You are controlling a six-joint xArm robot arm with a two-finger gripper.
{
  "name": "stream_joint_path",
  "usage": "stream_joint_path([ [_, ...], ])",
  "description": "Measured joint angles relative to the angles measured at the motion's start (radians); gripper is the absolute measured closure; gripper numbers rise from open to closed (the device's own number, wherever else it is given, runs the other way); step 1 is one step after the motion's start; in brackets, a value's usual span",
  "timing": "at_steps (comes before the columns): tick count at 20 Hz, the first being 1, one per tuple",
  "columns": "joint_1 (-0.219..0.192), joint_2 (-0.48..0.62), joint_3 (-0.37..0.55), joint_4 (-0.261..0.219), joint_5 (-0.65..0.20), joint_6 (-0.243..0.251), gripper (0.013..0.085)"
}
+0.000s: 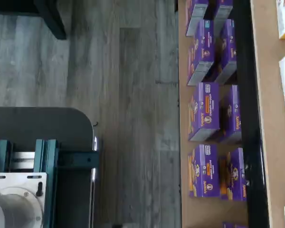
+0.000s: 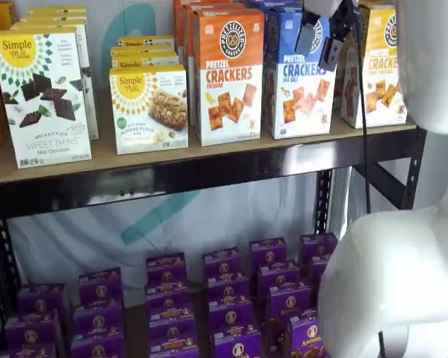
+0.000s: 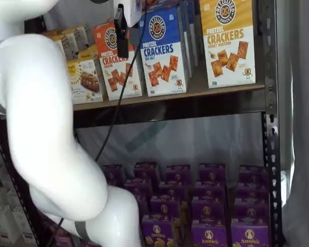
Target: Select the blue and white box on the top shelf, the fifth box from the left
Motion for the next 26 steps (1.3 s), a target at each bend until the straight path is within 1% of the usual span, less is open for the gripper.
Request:
stream_joint_path([
  [1,0.012,0.004,-0.005,-0.021,0.004,0.003,0.0130],
  [2,0.043,0.014,-0.014,-0.075,0.010,0.012,0.0130],
  [3,0.057,0.019,-0.013,-0.101,0.008,0.015,0.0130],
  [5,0.061,0.020,-0.003,-0.111,-0.002,0.016,0.0130],
  [8,0.056,0.018,0.011,-0.100,-0.020,0.013,0.0130],
  [10,0.038,0.010,0.023,-0.067,-0.044,0.007,0.0130],
  [15,-0.030,-0.010,0.033,0.065,-0.106,-0.010,0.0130],
  [18,-0.062,-0.025,0.033,0.132,-0.149,-0.012,0.0130],
  [24,-0.099,-0.043,0.029,0.213,-0.239,-0.008,0.0130],
  [26,-0.102,-0.043,0.023,0.224,-0.262,-0.006,0.0130],
])
